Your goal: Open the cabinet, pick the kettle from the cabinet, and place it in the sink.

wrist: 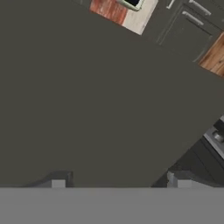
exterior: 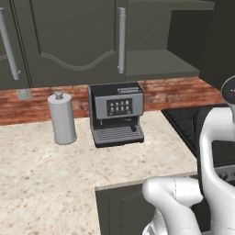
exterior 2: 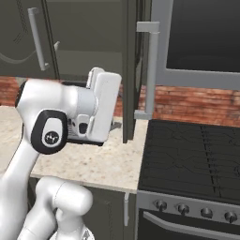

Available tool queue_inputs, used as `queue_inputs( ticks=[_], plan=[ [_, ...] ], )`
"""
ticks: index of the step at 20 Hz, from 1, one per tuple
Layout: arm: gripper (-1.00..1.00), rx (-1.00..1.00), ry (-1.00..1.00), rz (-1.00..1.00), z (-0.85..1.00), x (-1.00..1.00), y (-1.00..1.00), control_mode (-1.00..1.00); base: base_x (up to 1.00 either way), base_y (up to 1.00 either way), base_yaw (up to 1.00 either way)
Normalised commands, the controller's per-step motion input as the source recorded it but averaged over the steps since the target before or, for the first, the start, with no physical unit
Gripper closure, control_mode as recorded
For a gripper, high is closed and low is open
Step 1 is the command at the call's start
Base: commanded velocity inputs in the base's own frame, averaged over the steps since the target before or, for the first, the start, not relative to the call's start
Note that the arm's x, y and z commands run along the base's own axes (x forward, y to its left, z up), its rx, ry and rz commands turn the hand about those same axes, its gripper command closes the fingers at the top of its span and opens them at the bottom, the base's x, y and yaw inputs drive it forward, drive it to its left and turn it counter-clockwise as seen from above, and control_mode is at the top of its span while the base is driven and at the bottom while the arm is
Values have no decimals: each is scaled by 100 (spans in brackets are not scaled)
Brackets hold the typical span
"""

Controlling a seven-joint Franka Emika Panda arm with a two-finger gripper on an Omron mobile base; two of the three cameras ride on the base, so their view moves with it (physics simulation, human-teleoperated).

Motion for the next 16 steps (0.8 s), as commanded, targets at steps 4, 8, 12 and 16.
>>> queue_inputs(
  ticks=[4, 8, 12, 16],
  plan=[
    [-100, -3, 15, 0, 0, -11, -34, -100, 0, 0, 0],
    [-100, -7, 16, 0, 0, -16, -20, -100, 0, 0, 0],
    [-100, -13, 12, 4, 1, -22, 17, -100, 0, 0, 0],
    [-100, -16, 8, 14, 17, -17, 31, -100, 0, 0, 0]
  ],
)
